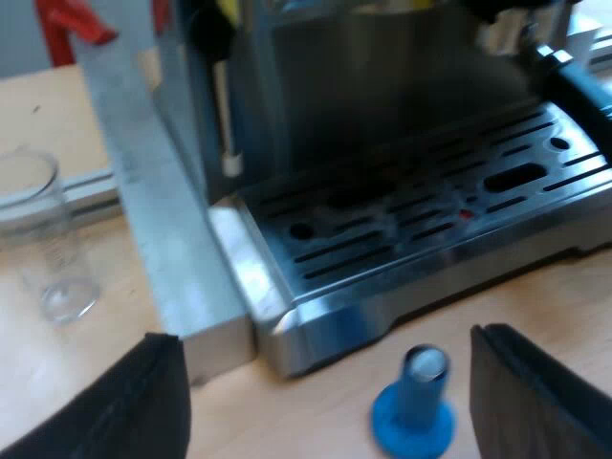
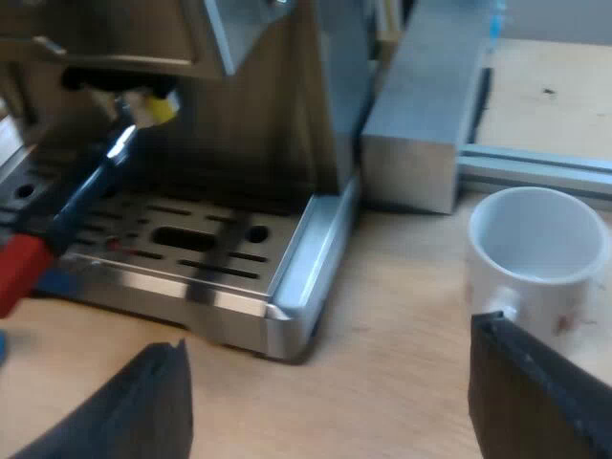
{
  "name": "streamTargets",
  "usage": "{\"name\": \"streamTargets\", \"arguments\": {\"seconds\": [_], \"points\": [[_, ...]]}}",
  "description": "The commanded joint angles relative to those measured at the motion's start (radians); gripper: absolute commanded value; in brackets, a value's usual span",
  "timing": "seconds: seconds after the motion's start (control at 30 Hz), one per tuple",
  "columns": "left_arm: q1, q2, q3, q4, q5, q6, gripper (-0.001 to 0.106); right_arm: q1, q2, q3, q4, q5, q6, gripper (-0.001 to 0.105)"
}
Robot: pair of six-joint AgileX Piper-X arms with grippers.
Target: Grind coffee beans and then tamp
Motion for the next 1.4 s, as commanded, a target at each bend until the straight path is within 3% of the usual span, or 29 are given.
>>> {"name": "streamTargets", "arguments": {"seconds": [0.03,0.27,0.67,0.83,0.97,1.23,1.4], "points": [[-0.055,0.002,-0.009,-0.052,0.073,-0.008,0.063,0.073,0.039,-0.031,0.016,-0.073,-0.032,0.062],[-0.161,0.048,-0.009,-0.081,0.084,-0.006,0.063,0.280,0.112,-0.074,0.047,-0.065,-0.066,0.062],[-0.299,0.133,-0.009,-0.173,0.117,-0.001,0.063,0.620,0.186,-0.074,-0.004,0.090,-0.053,0.062],[-0.345,0.166,-0.009,-0.212,0.120,0.002,0.063,0.743,0.235,-0.074,-0.051,0.203,0.013,0.062],[-0.362,0.184,-0.009,-0.212,0.122,0.002,0.063,0.791,0.256,-0.072,-0.064,0.232,0.016,0.062],[-0.366,0.248,-0.009,-0.214,0.161,0.018,0.063,1.010,0.353,-0.072,-0.081,0.416,0.147,0.062],[-0.366,0.251,0.026,-0.249,0.188,0.026,0.063,1.112,0.389,-0.070,-0.116,0.543,0.189,0.062]]}}
